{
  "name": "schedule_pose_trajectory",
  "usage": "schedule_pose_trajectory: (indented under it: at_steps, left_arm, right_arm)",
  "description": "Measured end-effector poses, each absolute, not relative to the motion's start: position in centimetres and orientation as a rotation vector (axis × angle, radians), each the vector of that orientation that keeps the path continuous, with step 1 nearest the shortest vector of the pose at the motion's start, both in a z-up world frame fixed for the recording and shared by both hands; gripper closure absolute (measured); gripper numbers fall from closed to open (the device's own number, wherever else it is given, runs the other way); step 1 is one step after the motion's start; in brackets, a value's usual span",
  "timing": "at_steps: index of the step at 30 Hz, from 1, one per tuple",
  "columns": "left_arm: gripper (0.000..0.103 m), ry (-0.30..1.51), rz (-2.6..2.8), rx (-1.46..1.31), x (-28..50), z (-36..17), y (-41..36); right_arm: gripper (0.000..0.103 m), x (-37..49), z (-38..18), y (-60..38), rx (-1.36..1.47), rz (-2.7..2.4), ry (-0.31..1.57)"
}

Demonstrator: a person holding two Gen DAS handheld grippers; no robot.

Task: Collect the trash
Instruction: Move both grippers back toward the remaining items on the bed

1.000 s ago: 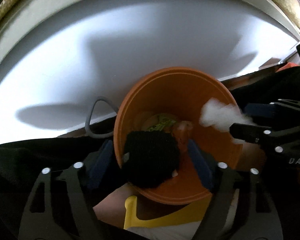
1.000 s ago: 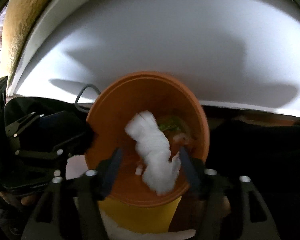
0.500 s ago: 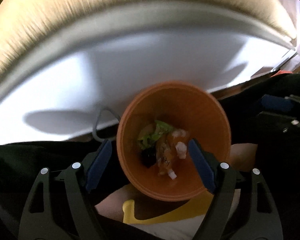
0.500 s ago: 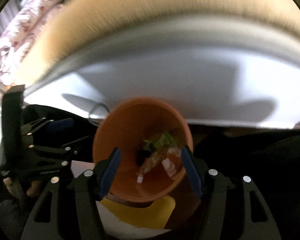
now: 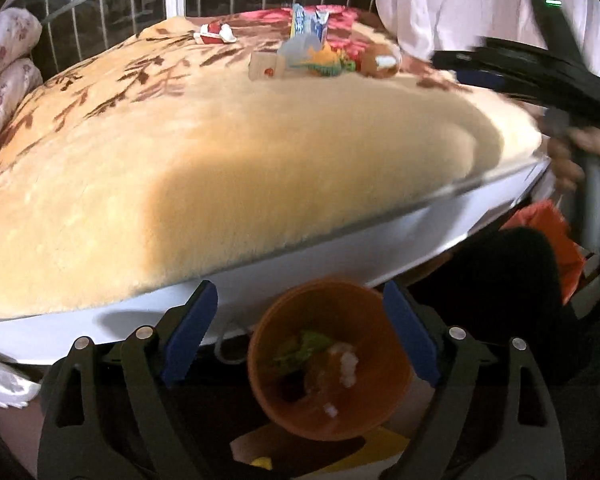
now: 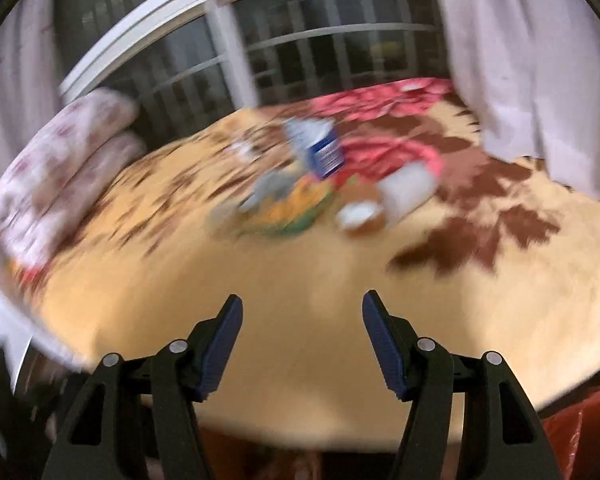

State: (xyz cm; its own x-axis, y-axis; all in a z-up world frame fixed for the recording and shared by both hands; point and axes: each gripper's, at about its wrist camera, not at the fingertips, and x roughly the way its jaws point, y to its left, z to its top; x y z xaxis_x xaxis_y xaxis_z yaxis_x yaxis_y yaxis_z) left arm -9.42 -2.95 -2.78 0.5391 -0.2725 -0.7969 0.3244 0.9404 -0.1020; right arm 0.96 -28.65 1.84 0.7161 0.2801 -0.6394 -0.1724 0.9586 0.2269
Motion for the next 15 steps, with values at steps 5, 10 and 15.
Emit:
schedule_pose_trajectory:
  at_steps: [5,10,15]
  left_arm:
    - [0.020,0.926,-0.369,0.055,-8.8,-2.9,-3.3]
    - [0.020,0.906,-0.388,0.049,-8.6,-2.6,-2.9]
    - [0.020,0.912,-0.399,0.027,-8.3,-3.0,-2.3]
  right_arm:
    - [0.042,7.5,1.0,-28.1,0.235,0.118,0.742]
    - [0.042,10.9,-0.6,-28.7,0.326,0.020,0.779]
    - [0.043,14.2,-2.3,-28.5,0.300,-0.031,0.851]
